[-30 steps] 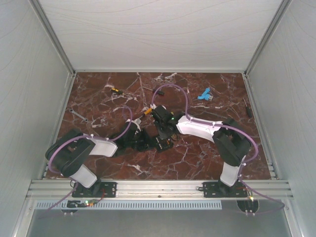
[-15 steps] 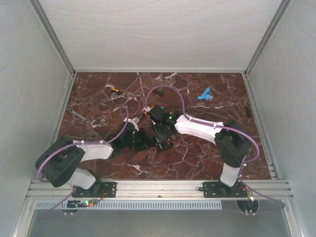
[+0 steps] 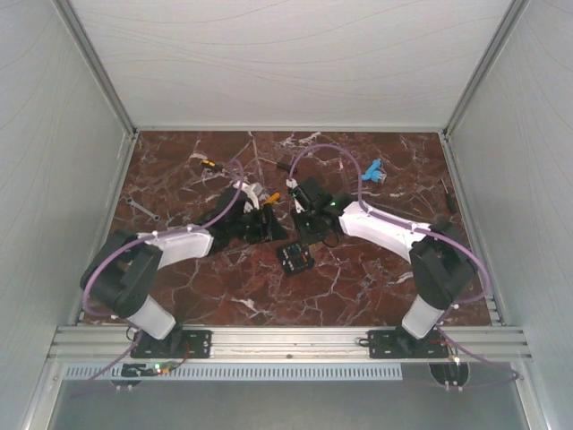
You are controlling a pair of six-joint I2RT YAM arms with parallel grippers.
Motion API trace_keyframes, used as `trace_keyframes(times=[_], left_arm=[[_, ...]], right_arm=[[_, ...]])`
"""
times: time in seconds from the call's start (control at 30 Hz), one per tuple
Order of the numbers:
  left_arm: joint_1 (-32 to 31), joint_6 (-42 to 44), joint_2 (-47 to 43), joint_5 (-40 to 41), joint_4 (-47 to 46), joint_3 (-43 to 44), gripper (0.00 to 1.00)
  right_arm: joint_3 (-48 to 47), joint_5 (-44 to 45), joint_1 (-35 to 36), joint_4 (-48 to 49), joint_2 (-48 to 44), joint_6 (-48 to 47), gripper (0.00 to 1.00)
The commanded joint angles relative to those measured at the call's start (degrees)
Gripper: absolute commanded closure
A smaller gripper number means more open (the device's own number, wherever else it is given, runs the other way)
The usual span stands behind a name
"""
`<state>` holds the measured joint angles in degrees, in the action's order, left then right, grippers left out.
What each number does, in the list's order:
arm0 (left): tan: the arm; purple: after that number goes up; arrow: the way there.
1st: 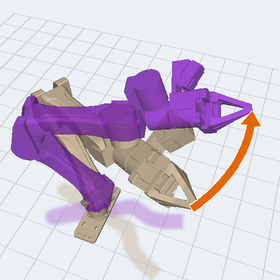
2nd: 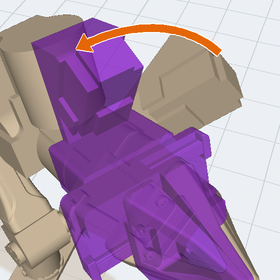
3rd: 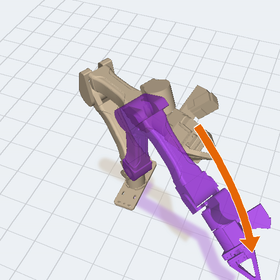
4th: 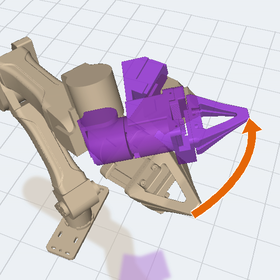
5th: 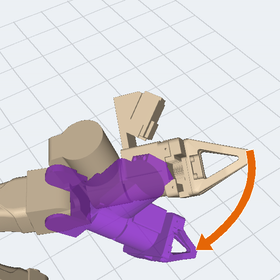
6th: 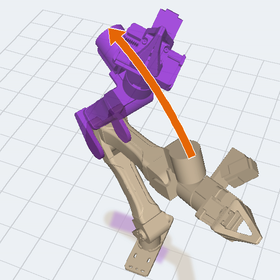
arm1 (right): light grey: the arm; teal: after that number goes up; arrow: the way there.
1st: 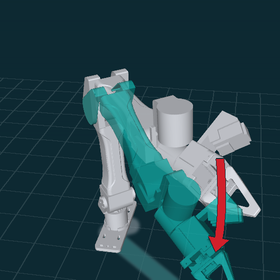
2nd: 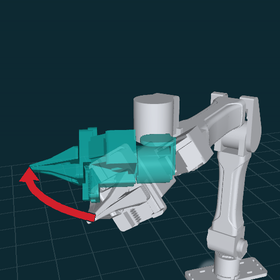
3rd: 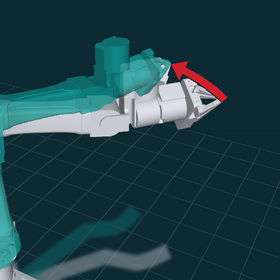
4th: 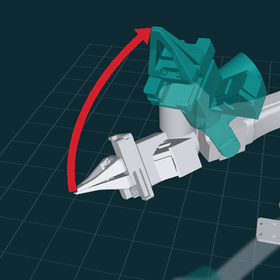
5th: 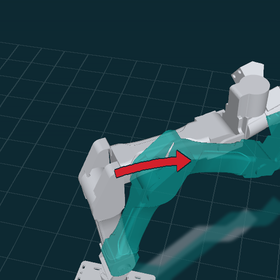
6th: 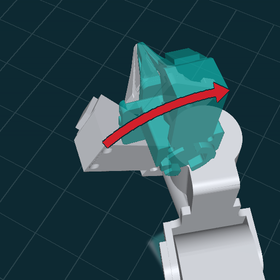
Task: Snap on the fuse box
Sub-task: Adjust the fuse box base at the center of the board.
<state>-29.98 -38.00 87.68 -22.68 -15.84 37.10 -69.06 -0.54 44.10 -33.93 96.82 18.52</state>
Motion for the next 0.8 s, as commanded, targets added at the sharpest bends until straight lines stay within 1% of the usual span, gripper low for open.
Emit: trace_keyframes(times=[0.0,0.1,0.3,0.37,0.6,0.77], left_arm=[[0.1,6.3,6.2,-6.2,2.2,5.6,0.43],[0.1,7.0,8.7,-7.5,2.3,6.4,0.46],[0.1,5.7,8.5,-10.3,0.8,4.4,0.57],[0.1,4.8,7.6,-10.9,0.3,3.2,0.59],[-0.1,0.2,5.6,-13.4,-3.8,-2.8,0.64],[-0.4,-1.6,4.3,-13.8,-5.3,-5.6,0.64]], right_arm=[[2.9,-5.4,-2.1,3.8,-4.2,2.1,0.82],[4.5,-6.0,-2.5,4.6,-5.0,2.3,0.77],[6.1,-6.9,-2.5,6.4,-5.1,2.5,0.77],[6.3,-6.9,-2.5,6.7,-4.8,2.6,0.77],[5.7,-6.8,-1.7,6.4,-2.9,2.2,0.81],[5.2,-7.2,-0.3,5.3,-1.9,1.6,0.83]])
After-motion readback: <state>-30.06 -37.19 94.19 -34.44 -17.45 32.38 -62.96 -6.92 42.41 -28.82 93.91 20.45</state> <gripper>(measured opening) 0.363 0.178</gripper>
